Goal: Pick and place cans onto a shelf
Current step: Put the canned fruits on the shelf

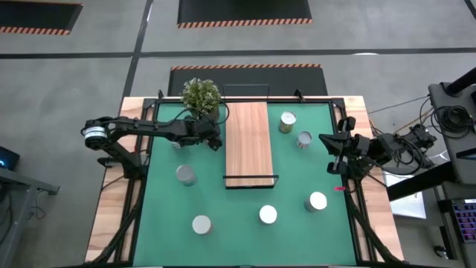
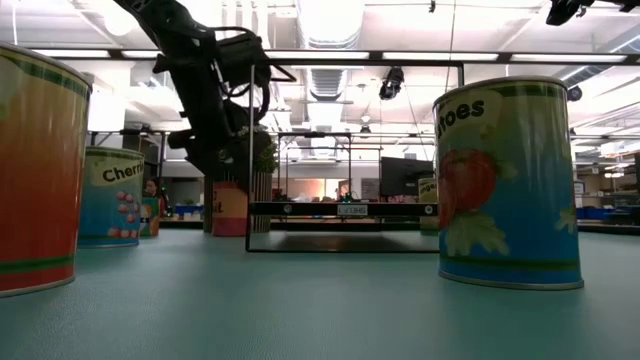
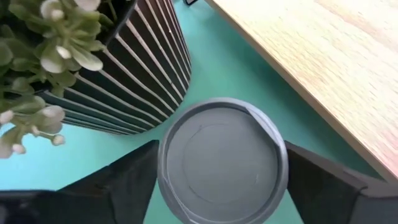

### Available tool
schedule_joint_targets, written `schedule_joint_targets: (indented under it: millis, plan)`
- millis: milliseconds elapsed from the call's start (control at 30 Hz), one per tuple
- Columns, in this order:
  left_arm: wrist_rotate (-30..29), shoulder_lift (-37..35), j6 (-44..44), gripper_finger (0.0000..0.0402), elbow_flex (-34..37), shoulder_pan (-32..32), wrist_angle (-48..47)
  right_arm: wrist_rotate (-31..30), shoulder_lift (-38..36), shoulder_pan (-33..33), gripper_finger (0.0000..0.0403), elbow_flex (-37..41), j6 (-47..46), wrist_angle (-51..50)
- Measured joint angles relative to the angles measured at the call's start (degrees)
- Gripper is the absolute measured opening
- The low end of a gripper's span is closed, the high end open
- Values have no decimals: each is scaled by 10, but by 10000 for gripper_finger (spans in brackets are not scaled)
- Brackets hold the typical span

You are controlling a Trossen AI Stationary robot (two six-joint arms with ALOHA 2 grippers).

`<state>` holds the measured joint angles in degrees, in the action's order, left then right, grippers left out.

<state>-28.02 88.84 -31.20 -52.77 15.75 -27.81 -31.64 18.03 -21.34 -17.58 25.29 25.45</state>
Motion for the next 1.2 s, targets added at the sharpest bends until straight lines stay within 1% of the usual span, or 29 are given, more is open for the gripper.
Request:
schedule_joint_targets:
  millis: [67,133,267,400,500,633,767,867,967,1033,1200]
  plan:
    - [-1,0,-2,266,0,0,0,0,0,0,9,0,2,0]
    - [-1,0,-3,258,0,0,0,0,0,0,9,0,2,0]
    - [-1,-4,-4,262,0,-6,-6,0,0,0,9,0,4,0]
    - [5,-30,-4,266,0,-25,-40,0,0,0,9,0,8,0]
    - [5,-56,-3,266,-10,-49,-93,0,0,0,9,0,8,1]
    - [48,-86,61,267,-52,-101,-163,0,0,0,9,0,9,1]
    - [51,-101,129,267,-117,-161,-179,0,0,0,9,0,9,1]
    - [50,-101,164,267,-175,-191,-188,0,0,0,9,0,11,3]
    - [48,-92,197,267,-225,-203,-186,0,0,0,9,0,13,5]
    - [47,-82,220,267,-246,-205,-177,0,0,0,9,0,14,6]
    - [47,-43,260,267,-269,-201,-148,0,0,0,9,0,16,6]
